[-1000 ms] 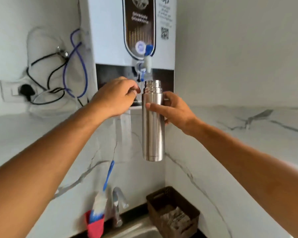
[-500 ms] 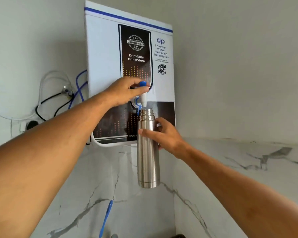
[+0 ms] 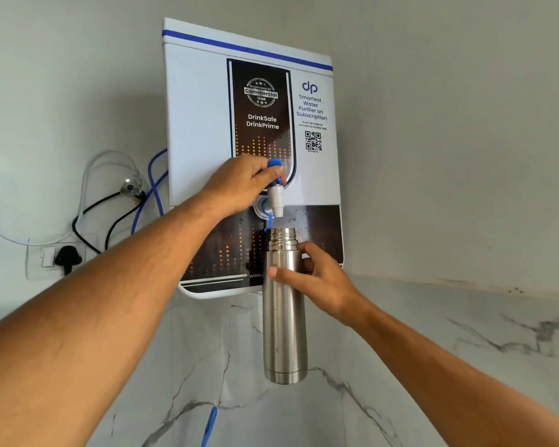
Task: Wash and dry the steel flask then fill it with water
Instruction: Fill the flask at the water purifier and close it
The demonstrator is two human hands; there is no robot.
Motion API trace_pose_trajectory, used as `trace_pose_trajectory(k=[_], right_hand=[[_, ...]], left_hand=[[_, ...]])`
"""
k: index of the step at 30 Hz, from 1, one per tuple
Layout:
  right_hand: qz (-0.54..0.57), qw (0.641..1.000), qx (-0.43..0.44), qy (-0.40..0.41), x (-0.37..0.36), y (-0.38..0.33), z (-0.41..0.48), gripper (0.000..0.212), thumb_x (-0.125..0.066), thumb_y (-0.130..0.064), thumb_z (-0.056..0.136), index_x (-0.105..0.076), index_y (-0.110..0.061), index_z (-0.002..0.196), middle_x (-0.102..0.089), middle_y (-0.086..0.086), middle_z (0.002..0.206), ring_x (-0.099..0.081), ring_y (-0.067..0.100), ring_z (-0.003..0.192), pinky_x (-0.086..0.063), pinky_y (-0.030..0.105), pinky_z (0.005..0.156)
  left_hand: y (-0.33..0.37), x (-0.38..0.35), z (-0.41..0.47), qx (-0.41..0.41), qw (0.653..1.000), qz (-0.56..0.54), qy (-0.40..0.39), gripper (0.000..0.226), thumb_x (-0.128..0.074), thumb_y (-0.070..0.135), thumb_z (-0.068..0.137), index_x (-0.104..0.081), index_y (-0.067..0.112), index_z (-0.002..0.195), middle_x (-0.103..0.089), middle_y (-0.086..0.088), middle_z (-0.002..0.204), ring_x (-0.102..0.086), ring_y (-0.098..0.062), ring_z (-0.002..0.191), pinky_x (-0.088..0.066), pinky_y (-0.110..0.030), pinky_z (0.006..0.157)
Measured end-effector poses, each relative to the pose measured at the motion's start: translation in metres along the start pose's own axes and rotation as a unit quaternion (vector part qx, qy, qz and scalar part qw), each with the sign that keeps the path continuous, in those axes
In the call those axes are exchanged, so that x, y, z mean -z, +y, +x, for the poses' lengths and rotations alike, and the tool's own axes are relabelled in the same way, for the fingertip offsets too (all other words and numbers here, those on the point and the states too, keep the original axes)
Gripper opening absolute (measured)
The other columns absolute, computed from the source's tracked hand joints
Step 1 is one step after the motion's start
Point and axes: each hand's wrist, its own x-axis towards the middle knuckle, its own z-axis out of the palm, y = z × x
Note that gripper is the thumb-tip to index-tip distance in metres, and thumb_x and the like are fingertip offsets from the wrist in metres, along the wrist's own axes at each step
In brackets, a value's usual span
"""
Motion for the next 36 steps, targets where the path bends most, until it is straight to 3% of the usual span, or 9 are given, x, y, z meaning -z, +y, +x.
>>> trace_pose_trajectory(k=[10, 36], right_hand=[[-0.006, 1.0, 0.001, -0.001, 0.0004, -0.0024, -0.0046, 0.059, -0.086, -0.045, 0.081, -0.057, -0.031, 0.13, -0.074, -0.007, 0.116, -0.073, 0.011, 0.103, -0.062, 0.036, 0.093], [-0.045, 0.999, 0.022, 0.022, 0.0014, -0.0009, -0.0088, 0.061, -0.085, -0.056, 0.078, -0.058, -0.035, 0.128, -0.072, -0.016, 0.114, -0.07, 0.006, 0.103, -0.06, 0.028, 0.09]], left_hand=[[-0.0054, -0.0024, 0.007, 0.001, 0.999, 0.05, 0.009, 0.037, -0.053, 0.052, 0.103, -0.079, 0.027, 0.094, -0.077, -0.007, 0.095, -0.071, -0.03, 0.092, -0.056, -0.055, 0.088], [-0.0004, -0.0043, 0.0035, 0.018, 0.998, 0.053, 0.016, 0.037, -0.052, 0.052, 0.104, -0.079, 0.029, 0.093, -0.077, -0.003, 0.095, -0.07, -0.026, 0.094, -0.055, -0.054, 0.09]])
